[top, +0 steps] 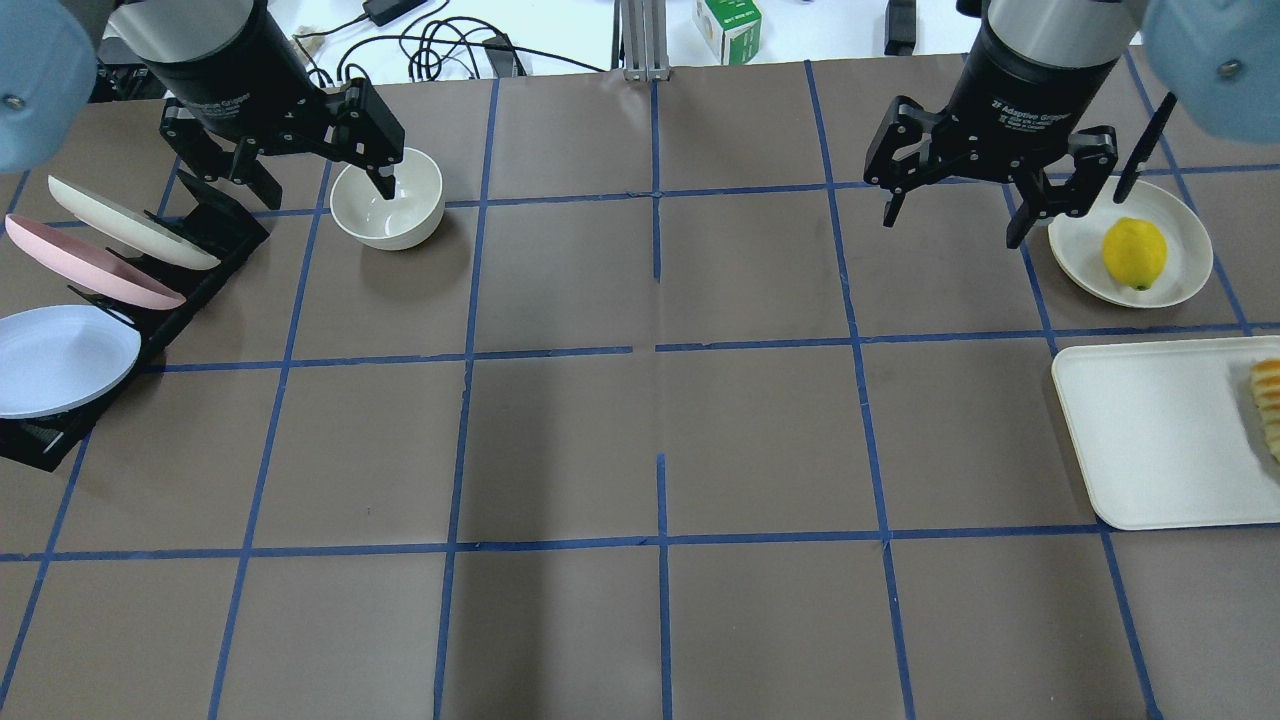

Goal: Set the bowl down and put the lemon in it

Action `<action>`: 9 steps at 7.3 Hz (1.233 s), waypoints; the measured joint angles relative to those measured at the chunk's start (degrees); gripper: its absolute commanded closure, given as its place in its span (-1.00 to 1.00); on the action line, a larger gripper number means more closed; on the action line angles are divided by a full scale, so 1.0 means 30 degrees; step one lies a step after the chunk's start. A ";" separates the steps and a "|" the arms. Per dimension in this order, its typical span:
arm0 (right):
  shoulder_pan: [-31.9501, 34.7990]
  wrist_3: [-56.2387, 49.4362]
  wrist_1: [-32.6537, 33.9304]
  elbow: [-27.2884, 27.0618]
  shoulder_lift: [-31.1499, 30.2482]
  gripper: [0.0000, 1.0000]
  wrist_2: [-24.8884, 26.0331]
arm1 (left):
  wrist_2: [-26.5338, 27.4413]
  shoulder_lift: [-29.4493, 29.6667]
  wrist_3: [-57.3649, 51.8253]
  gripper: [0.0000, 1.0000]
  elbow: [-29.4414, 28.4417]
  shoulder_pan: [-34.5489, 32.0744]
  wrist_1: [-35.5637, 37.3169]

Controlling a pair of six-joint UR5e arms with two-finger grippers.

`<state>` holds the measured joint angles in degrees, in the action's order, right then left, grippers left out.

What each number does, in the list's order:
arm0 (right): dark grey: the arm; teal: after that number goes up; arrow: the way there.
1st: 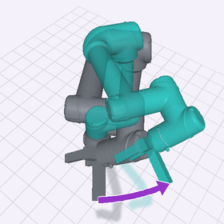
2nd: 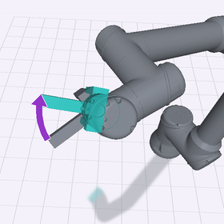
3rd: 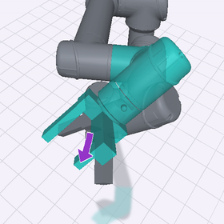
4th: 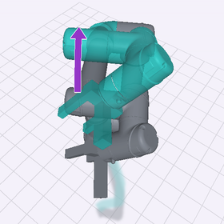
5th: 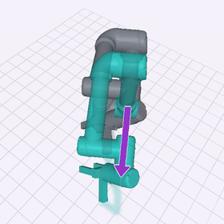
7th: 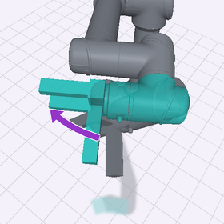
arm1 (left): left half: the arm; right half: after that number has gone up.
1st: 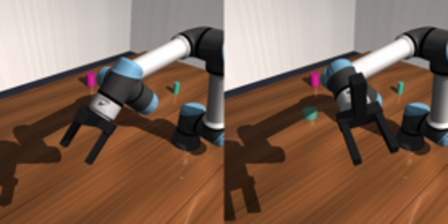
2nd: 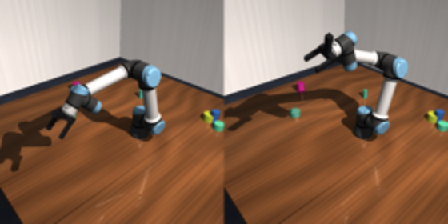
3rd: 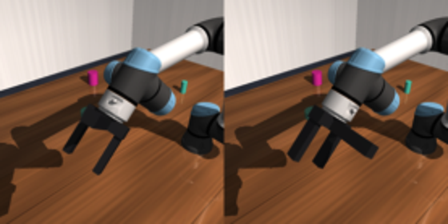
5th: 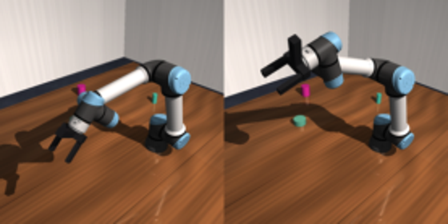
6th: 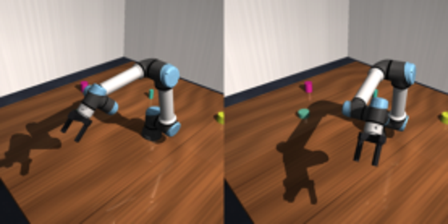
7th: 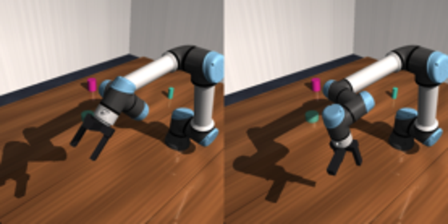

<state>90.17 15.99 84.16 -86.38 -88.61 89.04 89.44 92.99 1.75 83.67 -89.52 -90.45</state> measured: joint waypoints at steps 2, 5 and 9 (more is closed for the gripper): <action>0.0001 -0.0082 -0.0020 -0.0025 0.0011 -1.00 0.0108 | 0.0004 0.0025 -0.0066 -1.00 -0.0010 0.0145 0.0069; 0.0002 -0.0165 -0.0030 -0.0036 -0.0017 -1.00 0.0151 | 0.0164 0.2406 -0.2629 -1.00 0.0030 0.1843 0.2849; -0.0740 -0.0346 0.0611 -0.0175 0.0782 -1.00 0.0247 | -0.0008 0.9137 -0.6158 -1.00 -0.0196 0.4391 1.0415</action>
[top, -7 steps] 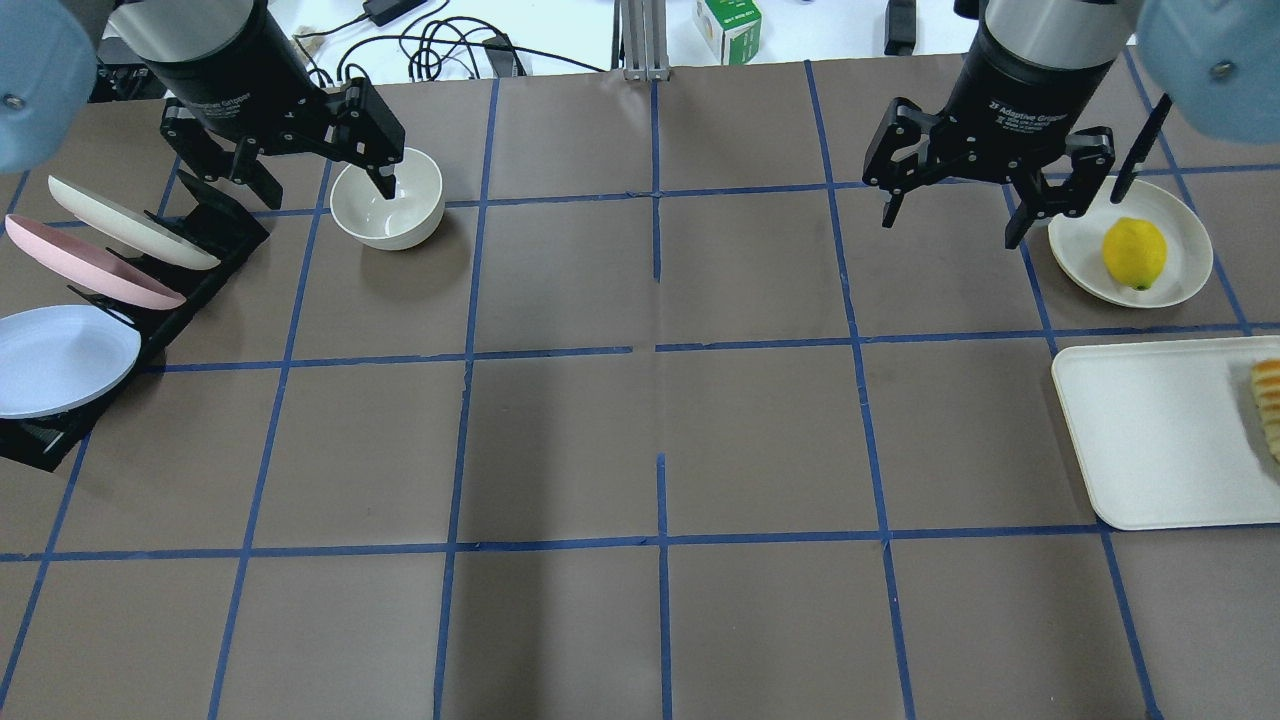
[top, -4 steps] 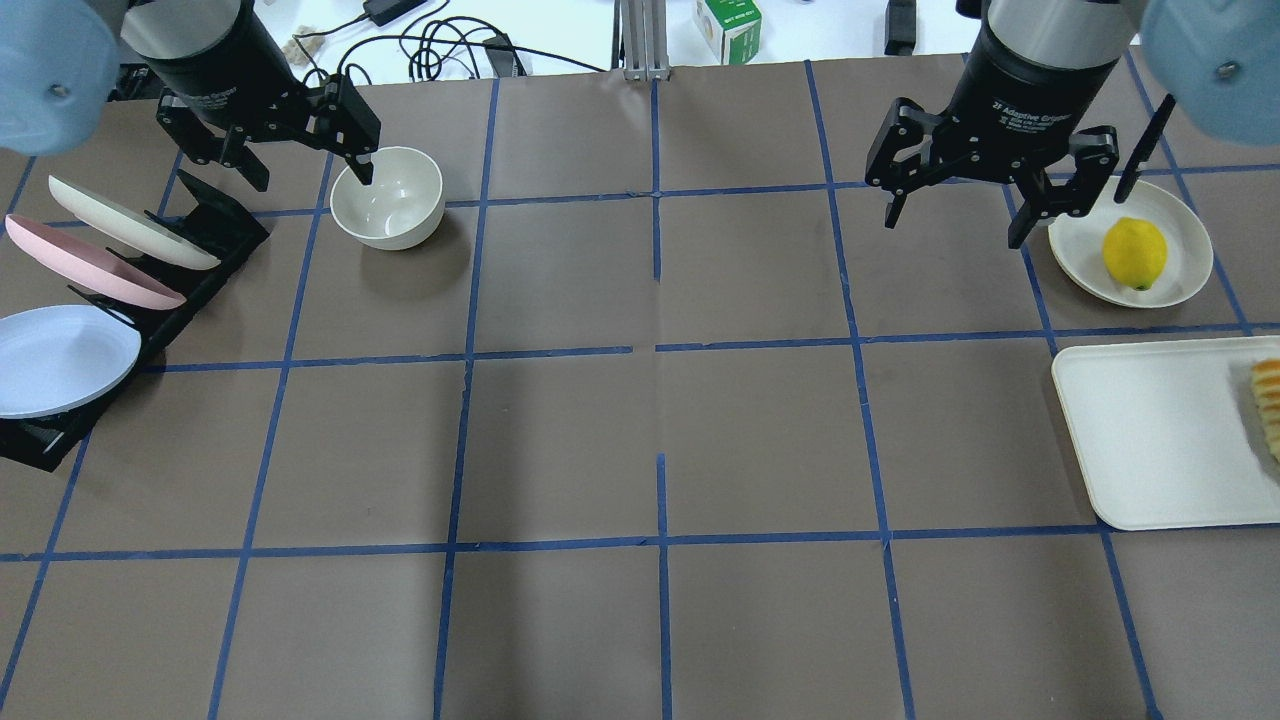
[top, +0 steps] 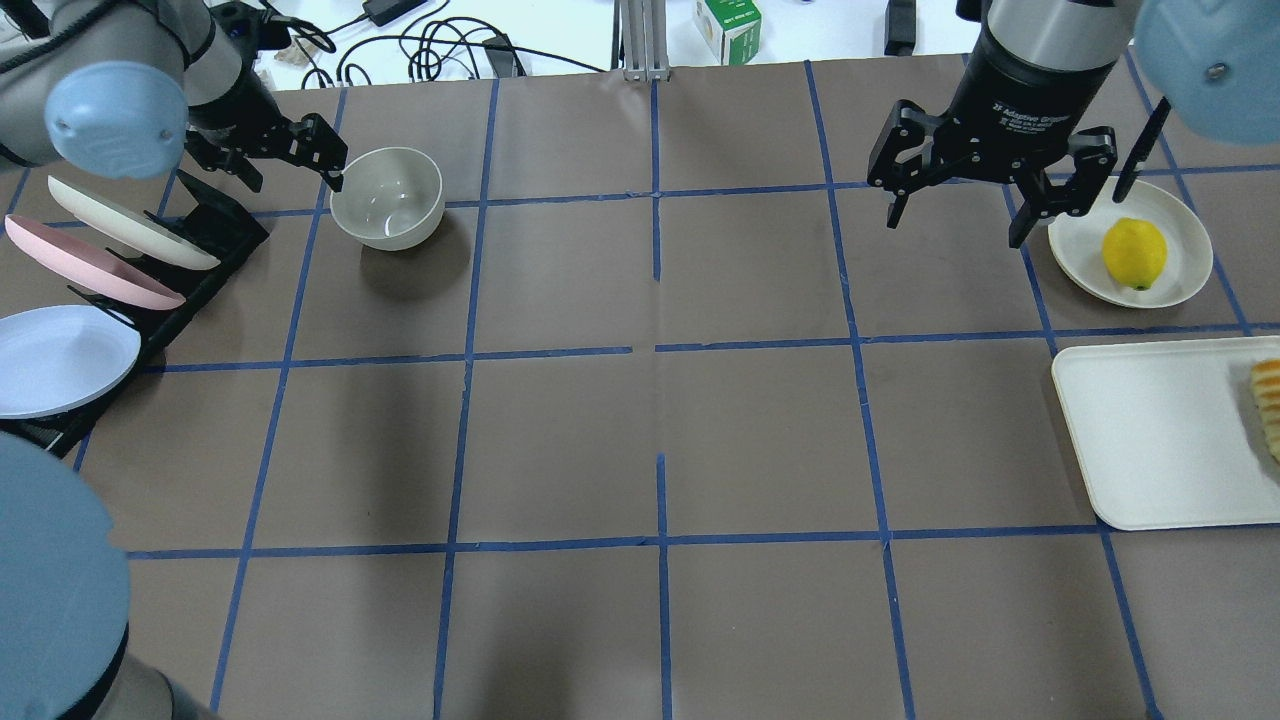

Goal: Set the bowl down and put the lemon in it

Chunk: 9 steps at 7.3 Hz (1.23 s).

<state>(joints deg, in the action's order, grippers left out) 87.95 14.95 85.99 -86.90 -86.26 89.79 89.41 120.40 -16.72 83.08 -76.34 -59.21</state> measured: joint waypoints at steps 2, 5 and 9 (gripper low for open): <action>-0.2264 -0.2073 0.1318 -0.0015 0.1073 -1.00 -0.0001 | -0.0123 0.2126 -0.0129 -1.00 -0.1064 0.0074 0.1490; -0.5067 -0.4331 0.5489 -0.0005 0.3200 -1.00 0.0076 | -0.1292 0.3845 0.0393 -0.28 -0.2096 0.0077 0.1688; -0.8116 -0.7799 0.9728 0.0140 0.7060 -1.00 0.0027 | -0.1806 0.4065 0.0505 1.00 -0.2055 0.0124 0.1527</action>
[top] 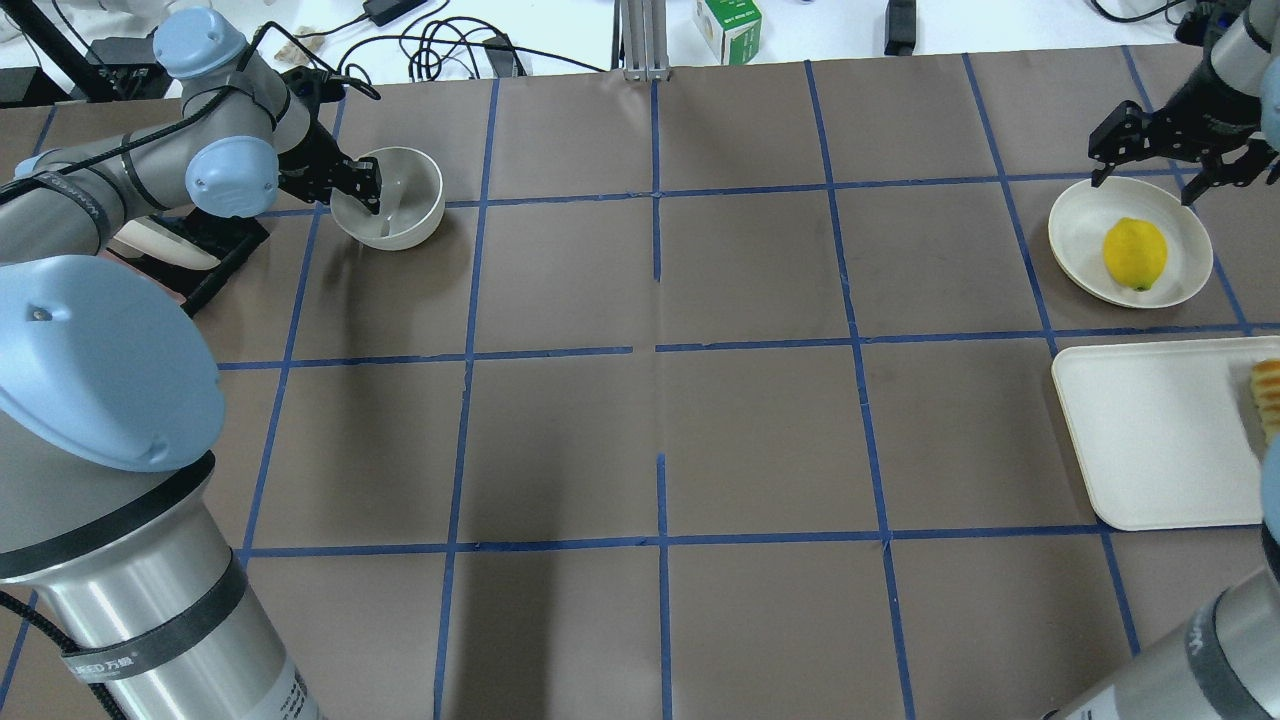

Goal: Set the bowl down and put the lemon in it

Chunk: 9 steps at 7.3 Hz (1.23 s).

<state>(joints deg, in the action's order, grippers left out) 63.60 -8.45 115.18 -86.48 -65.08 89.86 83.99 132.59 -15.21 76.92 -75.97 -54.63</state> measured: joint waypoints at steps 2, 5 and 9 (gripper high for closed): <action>-0.0738 -0.1571 0.0812 0.0000 0.1189 -1.00 0.0008 | -0.0118 -0.0141 0.0256 1.00 -0.0084 -0.0006 -0.0312; -0.1141 -0.2149 0.1487 -0.0116 0.2473 -1.00 0.0022 | -0.0414 -0.2032 0.2336 1.00 -0.0298 -0.0844 -0.4145; -0.1163 -0.2448 0.1669 -0.0194 0.3256 1.00 0.0750 | -0.0634 -0.7176 0.5960 1.00 0.4520 -0.4531 -0.5413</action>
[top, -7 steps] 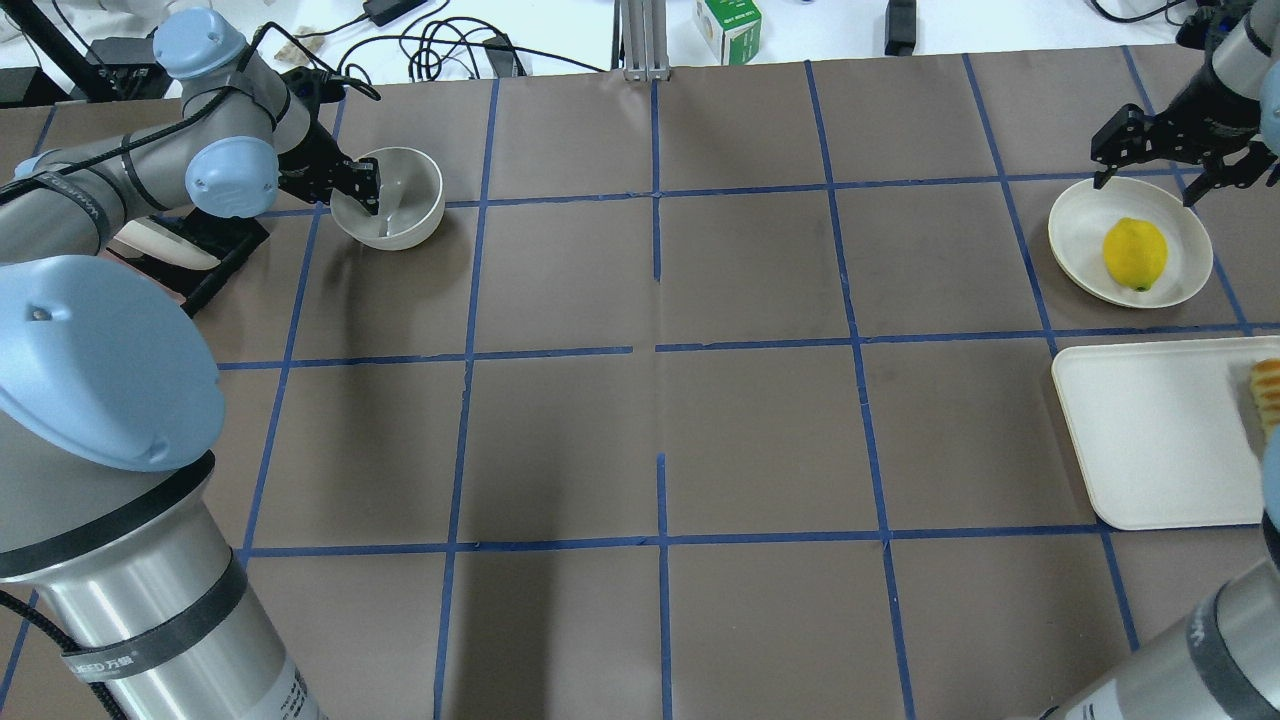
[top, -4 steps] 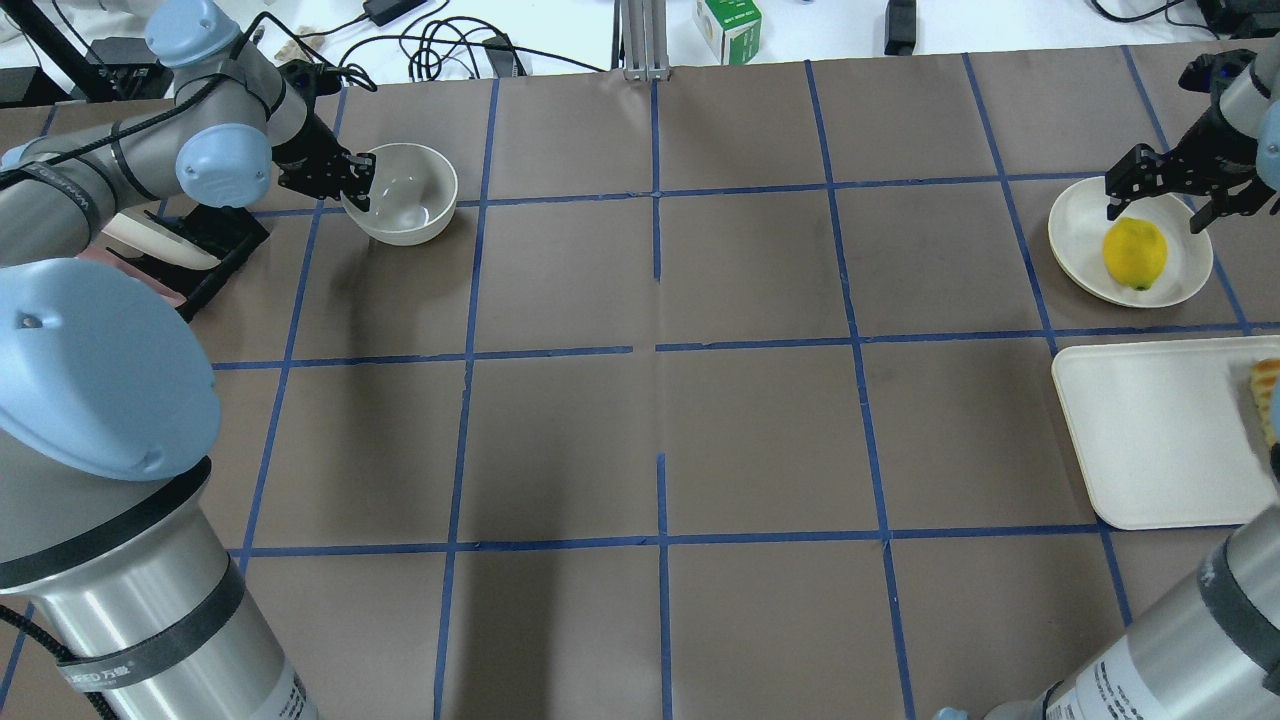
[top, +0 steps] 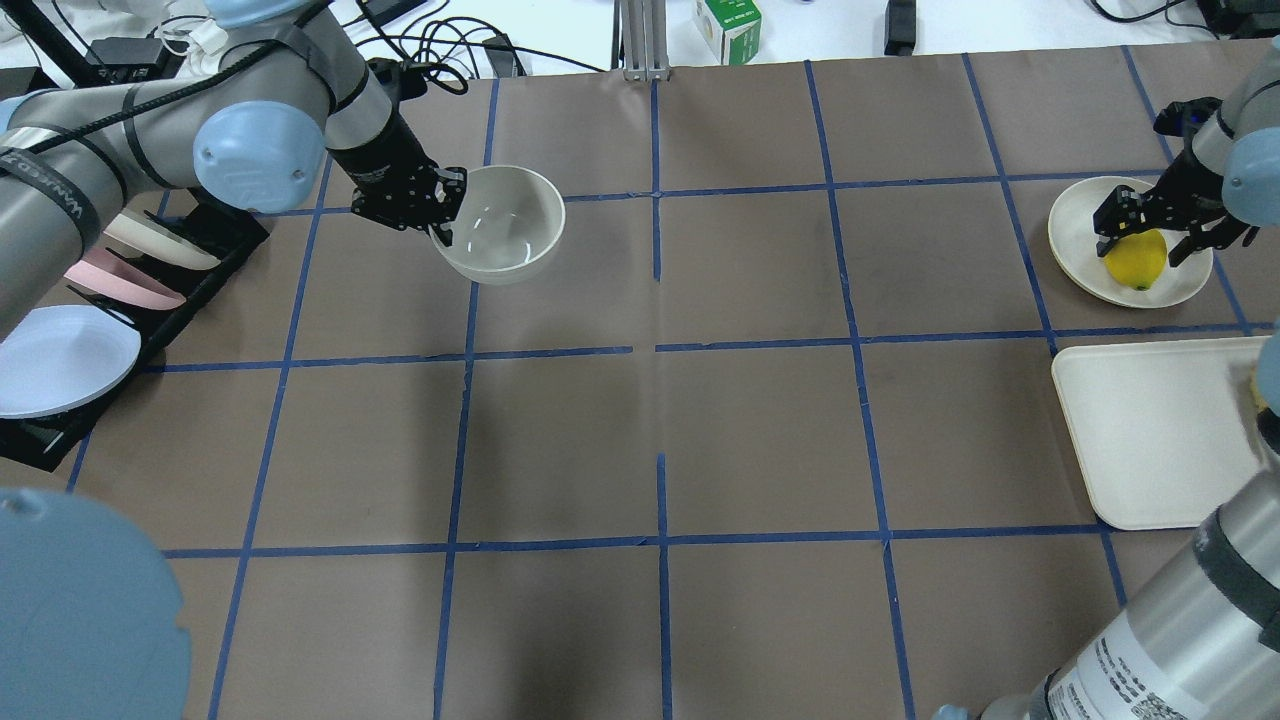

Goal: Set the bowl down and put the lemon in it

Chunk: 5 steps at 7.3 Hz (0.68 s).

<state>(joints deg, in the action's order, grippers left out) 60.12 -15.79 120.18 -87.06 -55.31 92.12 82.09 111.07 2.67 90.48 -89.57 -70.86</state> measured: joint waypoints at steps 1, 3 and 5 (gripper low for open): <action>0.0000 0.0055 -0.0129 -0.0003 -0.0001 1.00 0.0061 | 0.0001 -0.1082 0.1128 1.00 0.1422 -0.1214 0.0797; 0.0004 0.0529 -0.1299 0.0173 -0.0371 1.00 0.0050 | 0.0019 -0.1888 0.3088 1.00 0.4067 -0.3659 0.5211; 0.0164 0.1289 -0.3864 0.0339 -0.2058 1.00 -0.0462 | -0.0250 -0.1226 0.3993 1.00 0.6074 -0.4639 0.9735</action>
<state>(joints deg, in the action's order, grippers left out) 60.61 -11.92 108.59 -86.05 -61.48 90.73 81.34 107.39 14.65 108.70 -103.48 -41.66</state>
